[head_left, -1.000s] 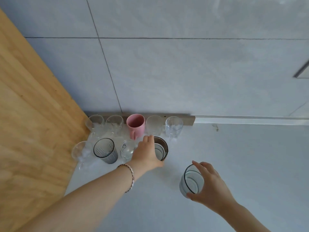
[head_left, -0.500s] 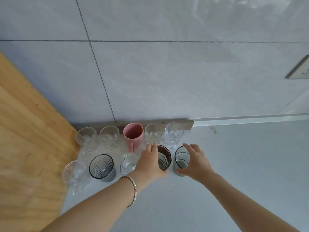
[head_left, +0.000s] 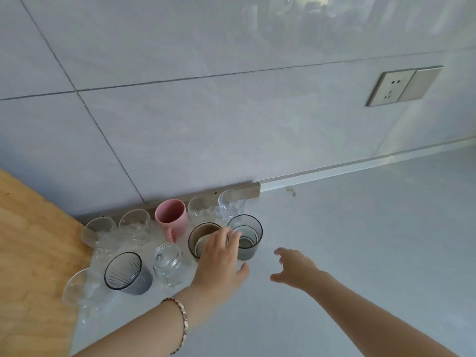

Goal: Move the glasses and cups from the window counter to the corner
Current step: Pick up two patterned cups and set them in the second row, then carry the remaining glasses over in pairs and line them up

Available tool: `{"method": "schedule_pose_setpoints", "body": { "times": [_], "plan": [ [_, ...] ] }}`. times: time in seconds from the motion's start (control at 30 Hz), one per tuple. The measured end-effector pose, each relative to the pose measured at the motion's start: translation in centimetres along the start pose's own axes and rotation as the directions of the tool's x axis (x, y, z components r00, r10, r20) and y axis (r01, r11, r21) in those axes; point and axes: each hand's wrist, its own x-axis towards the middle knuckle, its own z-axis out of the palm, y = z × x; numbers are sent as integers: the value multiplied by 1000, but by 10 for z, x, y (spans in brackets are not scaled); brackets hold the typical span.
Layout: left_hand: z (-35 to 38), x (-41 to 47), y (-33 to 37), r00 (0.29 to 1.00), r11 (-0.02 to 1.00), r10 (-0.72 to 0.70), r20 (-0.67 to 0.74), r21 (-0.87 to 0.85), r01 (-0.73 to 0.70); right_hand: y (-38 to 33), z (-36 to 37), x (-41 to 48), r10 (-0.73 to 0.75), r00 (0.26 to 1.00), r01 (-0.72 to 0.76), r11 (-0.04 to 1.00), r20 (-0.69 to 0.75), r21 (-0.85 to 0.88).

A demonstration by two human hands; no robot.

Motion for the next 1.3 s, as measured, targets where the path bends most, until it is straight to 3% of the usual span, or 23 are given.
{"method": "schedule_pose_setpoints", "body": {
  "times": [0.07, 0.17, 0.37, 0.63, 0.83, 1.13, 1.3],
  "plan": [
    [0, -7, 39, 980, 995, 86, 179, -60, -76, 38, 1, -19, 42, 997, -42, 999, 66, -2],
    [18, -3, 102, 895, 994, 114, 432, -54, -100, 107, -2, -59, 118, 987, -122, 992, 111, 29],
    [72, 7, 273, 735, 973, 191, 651, -27, -230, 280, -16, -172, 283, 957, -287, 956, 64, 60],
    [144, -27, 535, 617, 874, 416, 668, -107, -474, 507, -15, -357, 552, 832, -553, 821, 49, 143],
    [182, -69, 699, 473, 752, 531, 703, -134, -646, 636, 17, -476, 794, 605, -762, 554, 64, 336],
    [251, -85, 894, 205, 519, 616, 761, -196, -832, 765, 48, -584, 902, 398, -796, 248, 169, 552],
    [286, -86, 983, 116, 426, 650, 751, -233, -874, 841, 48, -604, 944, 278, -764, 105, 178, 637]
  ]
}}
